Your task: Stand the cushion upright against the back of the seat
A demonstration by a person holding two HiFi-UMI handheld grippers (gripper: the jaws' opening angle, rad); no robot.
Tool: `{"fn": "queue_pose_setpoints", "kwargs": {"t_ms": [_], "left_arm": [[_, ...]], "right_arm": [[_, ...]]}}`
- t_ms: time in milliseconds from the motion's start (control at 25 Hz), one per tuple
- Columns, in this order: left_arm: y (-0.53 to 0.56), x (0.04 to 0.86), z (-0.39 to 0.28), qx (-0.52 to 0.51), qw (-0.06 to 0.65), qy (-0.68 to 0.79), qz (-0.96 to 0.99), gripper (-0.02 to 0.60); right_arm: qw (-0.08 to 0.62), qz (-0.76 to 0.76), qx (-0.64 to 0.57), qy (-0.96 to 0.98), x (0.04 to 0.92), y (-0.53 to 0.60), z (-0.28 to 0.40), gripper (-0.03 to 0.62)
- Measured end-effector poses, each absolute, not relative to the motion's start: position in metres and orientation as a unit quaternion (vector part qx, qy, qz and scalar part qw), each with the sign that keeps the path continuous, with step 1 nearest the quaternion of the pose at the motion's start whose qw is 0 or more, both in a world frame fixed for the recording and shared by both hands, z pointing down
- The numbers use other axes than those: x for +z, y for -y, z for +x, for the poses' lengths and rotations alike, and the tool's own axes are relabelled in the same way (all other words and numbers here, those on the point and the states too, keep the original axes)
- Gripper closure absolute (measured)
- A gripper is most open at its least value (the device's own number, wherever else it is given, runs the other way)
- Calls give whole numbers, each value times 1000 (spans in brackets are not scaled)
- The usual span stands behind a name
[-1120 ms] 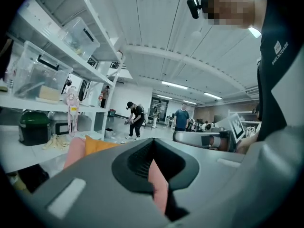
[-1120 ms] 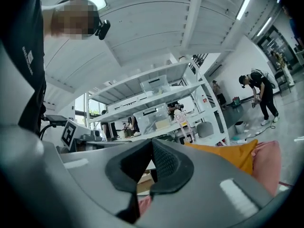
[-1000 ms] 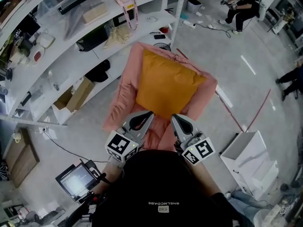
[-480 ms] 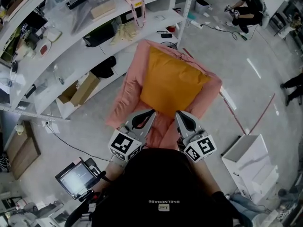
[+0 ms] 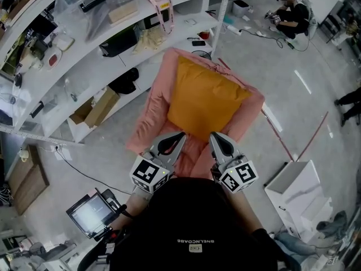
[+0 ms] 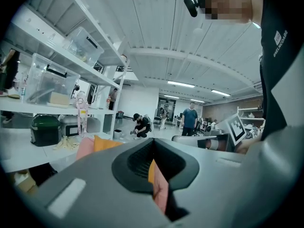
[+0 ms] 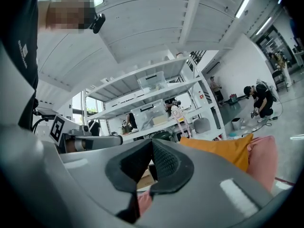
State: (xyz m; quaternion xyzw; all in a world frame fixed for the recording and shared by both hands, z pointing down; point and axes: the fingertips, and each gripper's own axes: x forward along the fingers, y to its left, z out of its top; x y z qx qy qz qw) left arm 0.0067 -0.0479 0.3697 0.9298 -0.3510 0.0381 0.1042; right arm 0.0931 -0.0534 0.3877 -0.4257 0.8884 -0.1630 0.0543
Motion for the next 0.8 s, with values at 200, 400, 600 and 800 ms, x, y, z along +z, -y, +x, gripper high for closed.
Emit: {"fn": "queue_pose_setpoints", "kwargs": {"t_ms": [200, 400, 600, 800], "left_arm": [[45, 370, 9, 21, 129, 337, 932, 567], [43, 370, 13, 7, 147, 318, 937, 565], [44, 373, 18, 14, 155, 307, 939, 563], [49, 374, 25, 16, 157, 294, 943, 563]], "right_arm": [[48, -423, -160, -891, 389, 49, 95, 591], [44, -426, -164, -888, 392, 47, 95, 591], [41, -435, -165, -884, 392, 46, 101, 591], [41, -447, -164, -878, 394, 47, 111, 591]]}}
